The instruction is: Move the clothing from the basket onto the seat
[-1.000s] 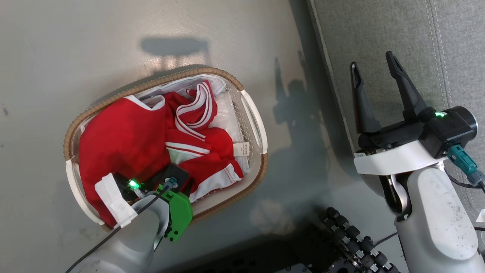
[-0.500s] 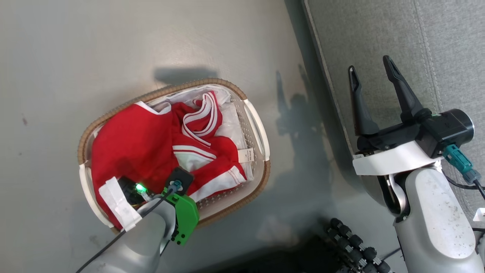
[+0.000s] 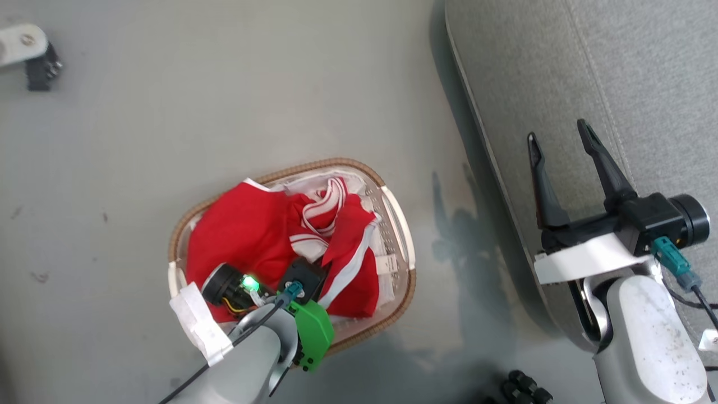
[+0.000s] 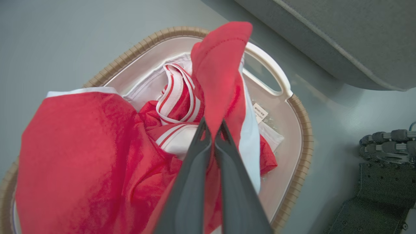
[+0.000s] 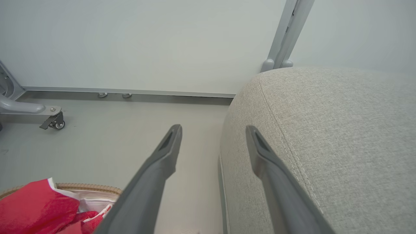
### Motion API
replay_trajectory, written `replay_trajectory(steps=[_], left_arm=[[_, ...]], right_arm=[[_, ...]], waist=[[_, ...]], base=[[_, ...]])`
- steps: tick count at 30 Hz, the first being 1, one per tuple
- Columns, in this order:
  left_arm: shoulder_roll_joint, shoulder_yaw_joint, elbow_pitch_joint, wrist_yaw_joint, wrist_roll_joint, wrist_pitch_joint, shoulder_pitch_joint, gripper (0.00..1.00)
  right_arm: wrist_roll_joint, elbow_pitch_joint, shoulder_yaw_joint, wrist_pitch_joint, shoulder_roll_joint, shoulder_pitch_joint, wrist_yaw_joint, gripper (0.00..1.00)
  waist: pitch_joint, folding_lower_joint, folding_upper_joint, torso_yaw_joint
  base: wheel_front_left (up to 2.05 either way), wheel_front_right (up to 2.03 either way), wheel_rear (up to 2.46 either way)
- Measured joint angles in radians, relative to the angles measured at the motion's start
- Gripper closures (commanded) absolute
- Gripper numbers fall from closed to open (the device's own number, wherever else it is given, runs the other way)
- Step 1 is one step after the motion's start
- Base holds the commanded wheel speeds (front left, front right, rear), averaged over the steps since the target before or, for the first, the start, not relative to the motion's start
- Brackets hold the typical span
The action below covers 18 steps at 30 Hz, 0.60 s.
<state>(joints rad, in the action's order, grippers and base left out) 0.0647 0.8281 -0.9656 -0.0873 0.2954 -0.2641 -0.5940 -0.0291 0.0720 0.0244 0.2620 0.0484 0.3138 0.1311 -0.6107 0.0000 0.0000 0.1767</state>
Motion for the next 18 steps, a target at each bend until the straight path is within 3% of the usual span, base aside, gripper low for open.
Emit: replay_trajectory(steps=[18], left_arm=[[0.096, -0.121, 0.390, 0.007, -0.058, 0.000, 0.154, 1.00]], right_arm=[[0.058, 0.044, -0.036, 0.000, 0.000, -0.183, 0.000, 0.00]], waist=[[0.333, -0.0001, 0.0000, -0.094]], base=[[0.00, 0.00, 0.00]])
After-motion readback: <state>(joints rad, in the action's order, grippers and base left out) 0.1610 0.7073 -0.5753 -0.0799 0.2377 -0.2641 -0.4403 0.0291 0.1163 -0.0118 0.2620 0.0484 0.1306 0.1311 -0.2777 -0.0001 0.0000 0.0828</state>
